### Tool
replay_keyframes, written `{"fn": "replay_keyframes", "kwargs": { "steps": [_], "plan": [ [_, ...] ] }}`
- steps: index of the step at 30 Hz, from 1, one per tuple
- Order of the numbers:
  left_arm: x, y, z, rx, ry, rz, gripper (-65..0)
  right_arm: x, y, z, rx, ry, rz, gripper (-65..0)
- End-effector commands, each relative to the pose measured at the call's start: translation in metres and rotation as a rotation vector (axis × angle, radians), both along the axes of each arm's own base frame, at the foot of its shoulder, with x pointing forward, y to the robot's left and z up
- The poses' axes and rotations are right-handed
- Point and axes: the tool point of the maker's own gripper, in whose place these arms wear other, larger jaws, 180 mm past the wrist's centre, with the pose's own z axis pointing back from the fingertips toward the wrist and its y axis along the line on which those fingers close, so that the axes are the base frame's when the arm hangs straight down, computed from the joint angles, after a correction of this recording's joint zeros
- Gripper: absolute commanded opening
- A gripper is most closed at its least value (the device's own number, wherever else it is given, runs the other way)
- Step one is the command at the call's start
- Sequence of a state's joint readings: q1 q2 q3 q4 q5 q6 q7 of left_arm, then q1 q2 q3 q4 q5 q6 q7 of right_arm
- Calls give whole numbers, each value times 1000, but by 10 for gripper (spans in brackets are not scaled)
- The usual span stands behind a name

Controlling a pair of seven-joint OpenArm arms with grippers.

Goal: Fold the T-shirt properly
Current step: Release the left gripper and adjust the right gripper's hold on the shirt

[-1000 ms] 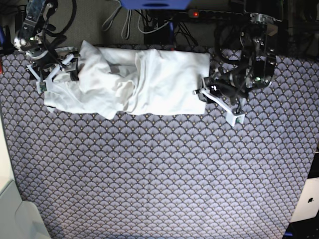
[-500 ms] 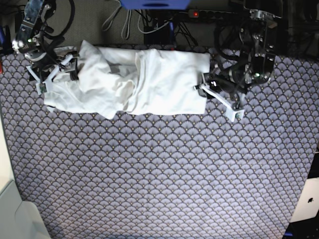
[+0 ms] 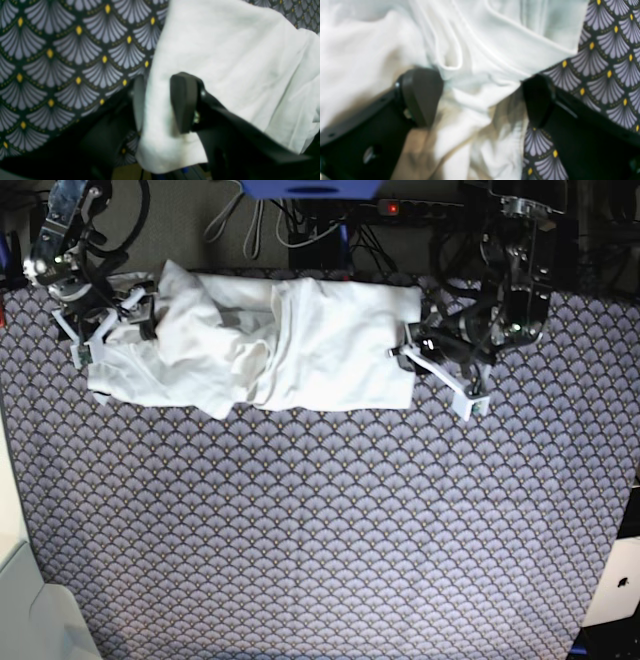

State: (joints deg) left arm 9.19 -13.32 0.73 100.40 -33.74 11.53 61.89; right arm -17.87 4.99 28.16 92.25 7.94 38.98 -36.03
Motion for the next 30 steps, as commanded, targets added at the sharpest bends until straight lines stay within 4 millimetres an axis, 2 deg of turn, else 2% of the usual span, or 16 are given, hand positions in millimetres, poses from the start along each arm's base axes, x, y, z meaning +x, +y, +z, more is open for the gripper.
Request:
{"fn": "replay_keyframes", "kwargs": {
  "steps": [1, 4, 9, 18, 22, 23, 30],
  "plan": [
    [7, 1, 9, -2, -36, -4, -428, -23, -4, -14, -32, 111, 32, -127],
    [2, 1, 6, -3, -25, -4, -428, -26, -3, -15, -31, 119, 33, -177],
    [2, 0, 7, -3, -28, -6, -428, -29, -5, -16, -31, 123, 25, -312],
    [2, 4, 8, 8, -28, -13, -428, -40, -8, -22, -46, 200, 25, -511],
    [2, 6, 8, 13, -29, -10, -428, -40, -8, -22, -46, 200, 25, -635],
    [2, 6, 8, 13, -29, -10, -428, -41, -8, -22, -46, 201, 25, -650],
    [1, 13, 8, 29, -26, -16, -428, -37, -8, -20, -50, 189, 27, -650]
  ]
}}
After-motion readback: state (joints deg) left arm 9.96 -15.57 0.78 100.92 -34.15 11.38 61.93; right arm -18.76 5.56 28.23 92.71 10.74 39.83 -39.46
